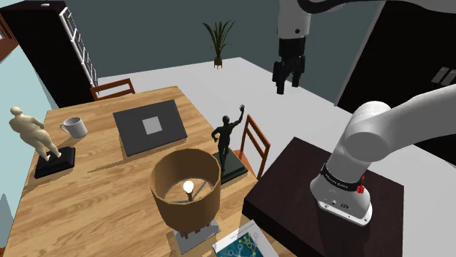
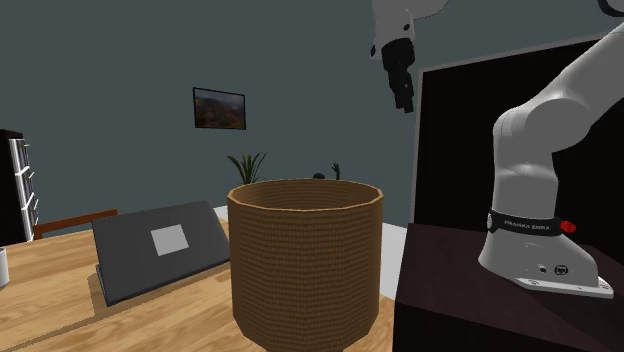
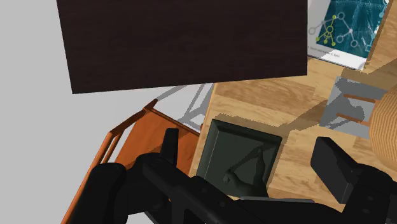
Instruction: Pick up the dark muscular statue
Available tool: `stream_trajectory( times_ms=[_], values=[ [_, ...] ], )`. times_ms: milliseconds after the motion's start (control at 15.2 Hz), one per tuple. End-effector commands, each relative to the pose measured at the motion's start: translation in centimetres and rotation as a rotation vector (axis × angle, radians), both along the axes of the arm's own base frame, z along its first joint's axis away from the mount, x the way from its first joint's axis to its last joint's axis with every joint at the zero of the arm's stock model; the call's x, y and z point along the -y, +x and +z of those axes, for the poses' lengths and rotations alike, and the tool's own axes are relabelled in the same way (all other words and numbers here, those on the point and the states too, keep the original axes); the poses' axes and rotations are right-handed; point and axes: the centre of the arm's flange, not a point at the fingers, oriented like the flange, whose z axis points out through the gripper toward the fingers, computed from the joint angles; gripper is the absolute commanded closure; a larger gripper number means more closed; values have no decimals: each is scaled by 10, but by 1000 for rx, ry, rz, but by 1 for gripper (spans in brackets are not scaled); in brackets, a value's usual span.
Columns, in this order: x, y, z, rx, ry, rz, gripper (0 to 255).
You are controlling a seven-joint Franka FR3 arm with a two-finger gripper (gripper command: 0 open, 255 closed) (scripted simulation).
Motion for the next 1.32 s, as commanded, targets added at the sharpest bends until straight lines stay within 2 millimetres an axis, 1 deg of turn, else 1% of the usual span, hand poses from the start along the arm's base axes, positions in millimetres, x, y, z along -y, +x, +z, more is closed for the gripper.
stream_trajectory(
  times_ms=[0,594,1254],
  values=[
    [0,0,0,0,0,0,0],
    [-40,87,-65,44,-41,118,0],
    [-94,182,-134,92,-86,249,0]
  ],
)
